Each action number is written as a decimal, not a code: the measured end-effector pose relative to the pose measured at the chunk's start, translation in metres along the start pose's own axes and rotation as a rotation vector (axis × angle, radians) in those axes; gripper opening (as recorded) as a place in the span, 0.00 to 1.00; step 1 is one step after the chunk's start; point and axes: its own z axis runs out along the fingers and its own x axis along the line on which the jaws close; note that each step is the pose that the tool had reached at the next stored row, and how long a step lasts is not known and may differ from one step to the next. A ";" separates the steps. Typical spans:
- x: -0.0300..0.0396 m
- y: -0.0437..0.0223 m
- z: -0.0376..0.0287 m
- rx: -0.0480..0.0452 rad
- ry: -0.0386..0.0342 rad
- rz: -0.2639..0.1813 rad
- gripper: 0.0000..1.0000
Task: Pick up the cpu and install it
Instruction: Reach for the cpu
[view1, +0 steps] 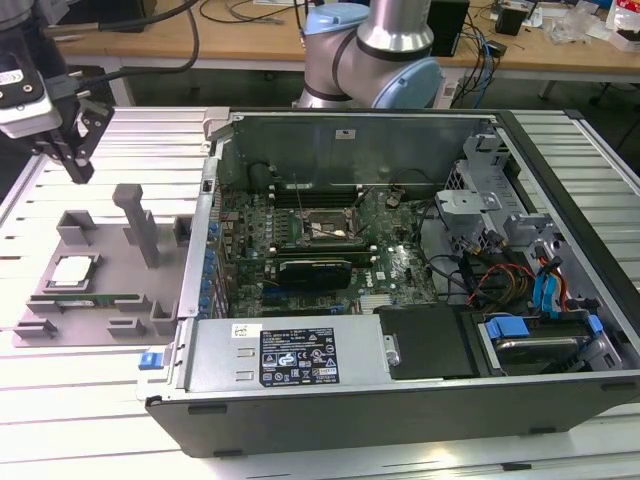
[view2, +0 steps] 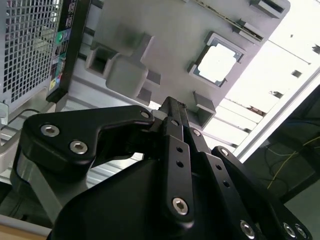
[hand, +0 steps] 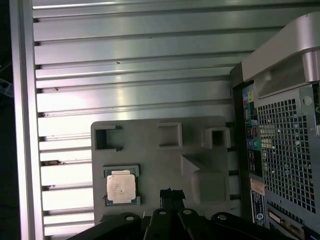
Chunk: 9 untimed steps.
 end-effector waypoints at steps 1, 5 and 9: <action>0.0023 0.0000 0.0007 0.0000 0.0000 0.000 0.11; 0.0096 0.0000 0.0032 0.0000 0.0000 0.000 0.11; 0.0175 -0.0007 0.0083 0.0000 -0.0001 0.000 0.11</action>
